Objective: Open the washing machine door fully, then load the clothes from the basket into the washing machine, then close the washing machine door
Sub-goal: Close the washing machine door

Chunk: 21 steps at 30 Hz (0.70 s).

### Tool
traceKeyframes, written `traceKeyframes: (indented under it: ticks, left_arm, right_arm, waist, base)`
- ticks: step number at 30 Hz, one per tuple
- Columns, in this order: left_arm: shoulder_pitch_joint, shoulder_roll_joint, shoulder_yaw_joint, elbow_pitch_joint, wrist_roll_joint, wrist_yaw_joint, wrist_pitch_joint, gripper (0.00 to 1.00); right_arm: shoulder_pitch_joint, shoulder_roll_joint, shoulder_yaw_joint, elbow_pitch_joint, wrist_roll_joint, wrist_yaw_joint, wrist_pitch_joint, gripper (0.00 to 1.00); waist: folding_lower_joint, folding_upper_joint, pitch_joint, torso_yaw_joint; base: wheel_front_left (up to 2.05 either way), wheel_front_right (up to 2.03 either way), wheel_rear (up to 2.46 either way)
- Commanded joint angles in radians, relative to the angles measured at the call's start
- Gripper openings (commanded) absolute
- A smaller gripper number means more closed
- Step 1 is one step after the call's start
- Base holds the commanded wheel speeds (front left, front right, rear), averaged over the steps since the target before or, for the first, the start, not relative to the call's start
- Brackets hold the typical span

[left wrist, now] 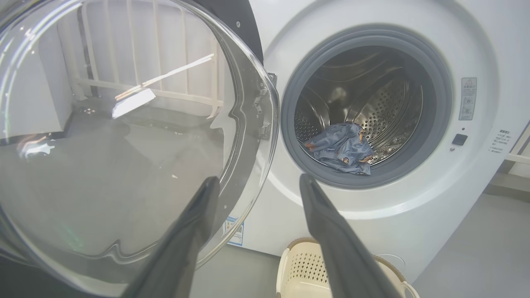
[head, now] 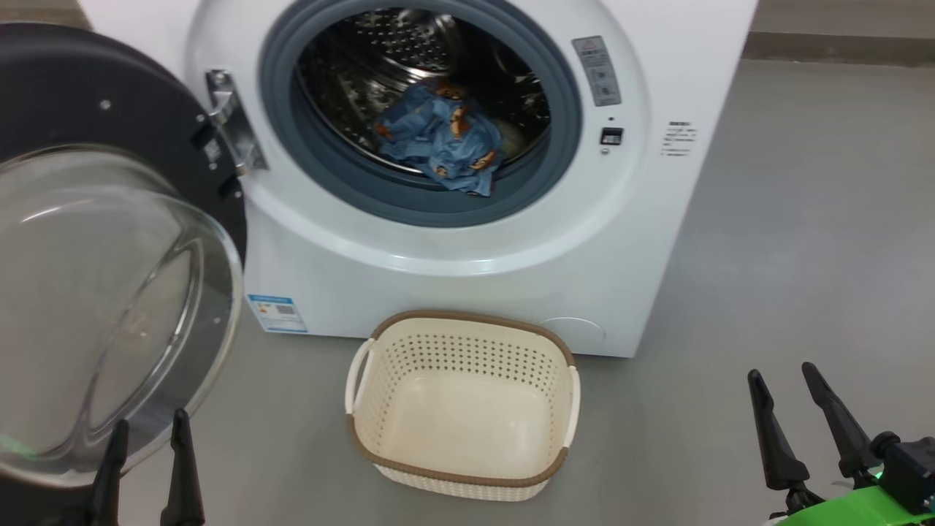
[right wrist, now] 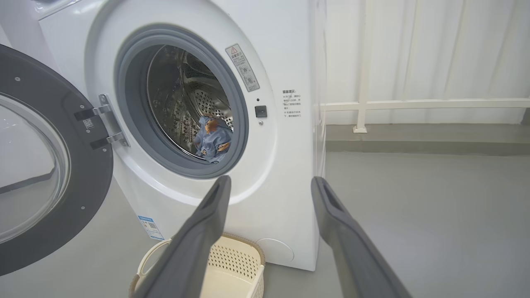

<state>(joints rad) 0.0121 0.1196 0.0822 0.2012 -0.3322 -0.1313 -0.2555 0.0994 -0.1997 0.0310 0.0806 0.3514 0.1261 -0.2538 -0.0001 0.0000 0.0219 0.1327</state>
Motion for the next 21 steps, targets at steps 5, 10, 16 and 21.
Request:
traceKeyframes:
  ticks: [5, 10, 16, 21]
  left_arm:
    - [0.007, 0.000, 0.051, -0.042, 0.007, 0.001, -0.006, 1.00]
    - [0.016, -0.004, 0.055, -0.043, 0.001, 0.001, -0.006, 1.00]
    - [0.028, -0.010, 0.066, -0.042, 0.003, 0.001, -0.006, 1.00]
    - [0.045, -0.015, 0.072, -0.043, 0.008, 0.001, -0.006, 1.00]
  right_arm:
    - [-0.056, -0.027, 0.064, -0.013, -0.002, 0.005, -0.008, 1.00]
    - [-0.066, -0.026, 0.089, -0.009, 0.002, 0.005, -0.008, 1.00]
    - [-0.065, -0.030, 0.108, -0.004, 0.005, 0.005, -0.008, 1.00]
    - [-0.059, -0.028, 0.119, 0.001, 0.008, 0.005, -0.008, 1.00]
  waist:
    - [0.0001, 0.0000, -0.007, 0.123]
    - [0.0001, 0.0000, -0.010, 0.186]
    - [0.0001, 0.0000, -0.022, 0.251]
    - [0.0001, 0.0000, -0.037, 0.286]
  base:
    - [0.00, 0.00, 0.00]
    - [0.00, 0.00, 0.00]
    - [0.00, 0.00, 0.00]
    - [0.00, 0.00, 0.00]
